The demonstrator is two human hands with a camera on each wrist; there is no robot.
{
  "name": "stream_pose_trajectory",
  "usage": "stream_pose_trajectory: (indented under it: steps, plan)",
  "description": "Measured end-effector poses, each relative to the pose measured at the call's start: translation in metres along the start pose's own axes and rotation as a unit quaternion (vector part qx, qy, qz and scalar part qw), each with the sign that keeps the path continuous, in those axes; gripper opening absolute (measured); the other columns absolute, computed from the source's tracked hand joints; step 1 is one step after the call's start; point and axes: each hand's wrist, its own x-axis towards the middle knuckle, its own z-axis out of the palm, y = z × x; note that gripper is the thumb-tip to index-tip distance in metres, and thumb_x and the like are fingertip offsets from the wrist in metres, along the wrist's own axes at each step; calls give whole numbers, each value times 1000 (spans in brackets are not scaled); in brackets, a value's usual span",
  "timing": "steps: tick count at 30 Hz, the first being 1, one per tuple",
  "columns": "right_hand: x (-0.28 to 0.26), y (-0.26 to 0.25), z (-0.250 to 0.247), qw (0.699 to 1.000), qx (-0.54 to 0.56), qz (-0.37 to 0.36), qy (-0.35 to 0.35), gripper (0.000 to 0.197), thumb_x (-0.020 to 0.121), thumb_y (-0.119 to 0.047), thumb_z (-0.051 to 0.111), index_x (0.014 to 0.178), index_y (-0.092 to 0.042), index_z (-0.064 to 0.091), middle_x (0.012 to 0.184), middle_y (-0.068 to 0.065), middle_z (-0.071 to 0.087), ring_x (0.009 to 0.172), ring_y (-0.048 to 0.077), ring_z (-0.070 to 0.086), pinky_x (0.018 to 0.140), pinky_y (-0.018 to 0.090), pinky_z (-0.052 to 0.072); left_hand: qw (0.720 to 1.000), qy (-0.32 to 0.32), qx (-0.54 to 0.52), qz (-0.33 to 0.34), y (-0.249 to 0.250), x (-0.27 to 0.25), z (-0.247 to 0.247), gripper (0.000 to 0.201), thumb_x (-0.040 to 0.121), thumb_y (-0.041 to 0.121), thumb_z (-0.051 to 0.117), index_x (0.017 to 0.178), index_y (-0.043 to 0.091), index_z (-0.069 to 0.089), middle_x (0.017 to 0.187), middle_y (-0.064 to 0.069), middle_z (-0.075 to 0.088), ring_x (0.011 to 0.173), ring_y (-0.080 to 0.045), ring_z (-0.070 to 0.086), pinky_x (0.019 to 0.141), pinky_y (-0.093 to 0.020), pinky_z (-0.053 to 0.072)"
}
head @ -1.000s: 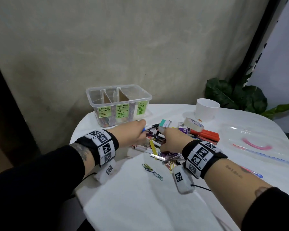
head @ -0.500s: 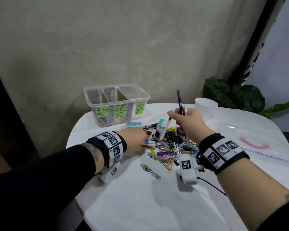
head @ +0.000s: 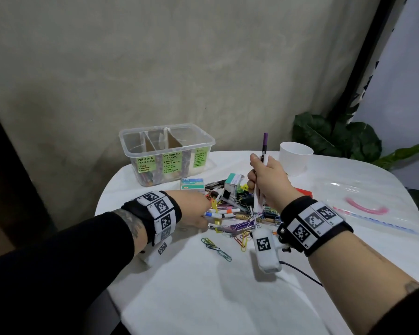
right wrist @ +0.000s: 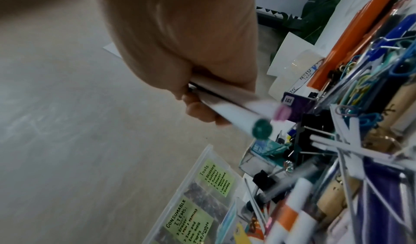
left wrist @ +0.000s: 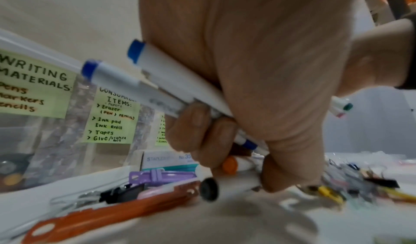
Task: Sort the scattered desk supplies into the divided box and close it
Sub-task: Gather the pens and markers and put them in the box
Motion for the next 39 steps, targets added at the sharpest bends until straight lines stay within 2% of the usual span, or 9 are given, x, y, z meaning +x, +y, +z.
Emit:
stream_pose_trajectory:
  steps: [10,15,19,22,26,30,32,35,39]
  plan:
    - [-2,-1,5,998,15,48,-48,37,85,-45,73,93,-11,60,58,-3,36,42,10,28,40,24,27,964,133,-228,-32,-20,-15,-53,44,95,58,46,88,16,56,71,0,63,60,-16,58,61,-34,48]
    - [-4,-20,33,988,138,31,-62,31,92,-38,67,81,-10,58,56,1,40,42,11,35,40,22,34,868,132,-478,17,-2,-14,-53,33,98,47,50,92,15,58,70,1,68,56,-20,64,63,-42,56]
    - [-3,-30,47,996,86,0,-28,49,92,-57,57,79,-10,62,63,5,64,54,19,66,52,29,54,800,163,-577,-7,6,-6,-50,58,83,68,58,117,21,59,99,-10,70,90,-27,68,95,-42,50]
    - [-4,-31,54,999,29,-25,-26,57,95,-60,46,93,-6,63,70,4,62,56,13,64,46,21,52,750,164,-641,-14,11,-4,-46,43,99,39,51,126,5,55,102,-8,71,91,-19,69,93,-37,54]
    - [-2,-22,57,995,-22,-75,-67,50,99,-54,44,98,-7,61,83,7,66,72,15,66,67,25,56,700,129,-702,-10,12,-7,-40,50,101,29,50,141,0,40,106,-7,68,84,-10,69,67,-17,56]
    - [3,-9,53,984,-87,-84,-132,58,94,-65,44,127,-21,62,121,-3,70,114,14,65,103,38,49,719,80,-690,25,1,-14,-34,37,94,41,60,111,8,57,109,-6,69,95,-16,68,84,-24,55]
    - [2,-7,52,986,-69,-54,-140,63,92,-68,42,127,-19,62,117,0,71,106,15,69,95,39,55,668,61,-740,51,-1,-17,-32,20,100,24,53,102,5,58,87,-7,71,80,-19,69,76,-30,58]
    - [-8,-4,56,985,51,79,-146,81,87,-78,34,105,-6,65,70,5,65,54,17,63,52,28,54,612,151,-776,29,-1,-14,-37,22,100,25,53,97,3,55,72,-9,62,69,-26,62,56,-30,55]
    - [-8,17,60,875,293,335,-192,121,68,-95,32,128,8,52,117,29,63,110,45,62,98,59,48,562,303,-769,-10,-6,-4,-51,20,99,26,55,95,6,54,73,-5,59,67,-19,60,69,-35,53]
